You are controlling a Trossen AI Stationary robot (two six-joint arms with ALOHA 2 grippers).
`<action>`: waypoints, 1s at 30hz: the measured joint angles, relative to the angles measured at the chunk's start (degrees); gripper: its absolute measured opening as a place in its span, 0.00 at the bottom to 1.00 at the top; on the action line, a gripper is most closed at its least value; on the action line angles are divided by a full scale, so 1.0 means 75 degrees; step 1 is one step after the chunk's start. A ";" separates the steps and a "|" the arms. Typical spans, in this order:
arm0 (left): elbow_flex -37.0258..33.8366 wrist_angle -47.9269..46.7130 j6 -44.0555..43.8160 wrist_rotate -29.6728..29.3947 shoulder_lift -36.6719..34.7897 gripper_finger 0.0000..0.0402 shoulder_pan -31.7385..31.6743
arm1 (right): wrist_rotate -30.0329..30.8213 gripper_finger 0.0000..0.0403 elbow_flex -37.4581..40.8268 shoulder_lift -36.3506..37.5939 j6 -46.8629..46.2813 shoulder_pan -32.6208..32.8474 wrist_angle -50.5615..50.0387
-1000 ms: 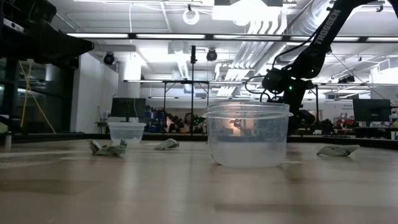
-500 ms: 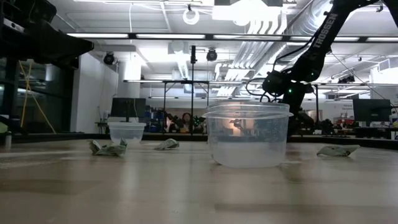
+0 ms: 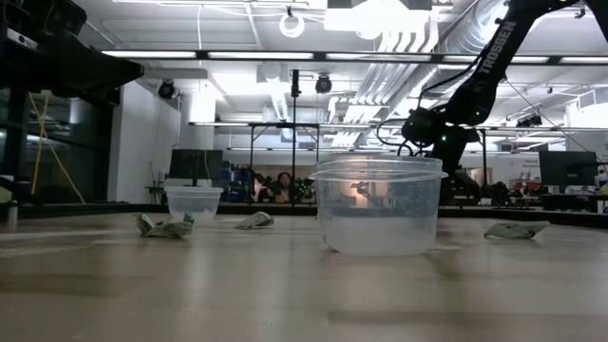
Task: Pick and place Stevia / Truvia into bins
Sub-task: Put the stevia packet into the bottom transparent container
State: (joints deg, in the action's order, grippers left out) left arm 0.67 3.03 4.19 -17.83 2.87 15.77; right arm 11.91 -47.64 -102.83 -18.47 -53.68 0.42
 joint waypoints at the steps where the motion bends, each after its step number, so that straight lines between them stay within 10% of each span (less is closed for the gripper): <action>1: 0.0002 0.0000 0.0000 -0.0002 0.0000 0.12 0.0000 | -0.0179 0.03 0.0000 0.0000 0.0002 -0.0005 0.0035; 7: 0.0000 0.0000 0.0000 0.0001 0.0000 0.12 0.0000 | -0.1932 0.01 0.0003 0.0027 0.0125 0.0494 0.0869; 15: 0.0003 0.0000 0.0000 0.0004 0.0000 0.12 0.0000 | -0.2352 0.01 0.0003 0.0668 0.0663 0.1910 0.2032; 30: 0.0000 0.0000 0.0000 0.0007 -0.0003 0.12 0.0001 | -0.4233 0.00 0.0003 0.2241 0.3241 0.5337 0.0493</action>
State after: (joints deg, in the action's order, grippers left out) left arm 0.67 3.03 4.19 -17.78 2.85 15.78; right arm -19.84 -47.62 -86.02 5.84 -13.65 4.11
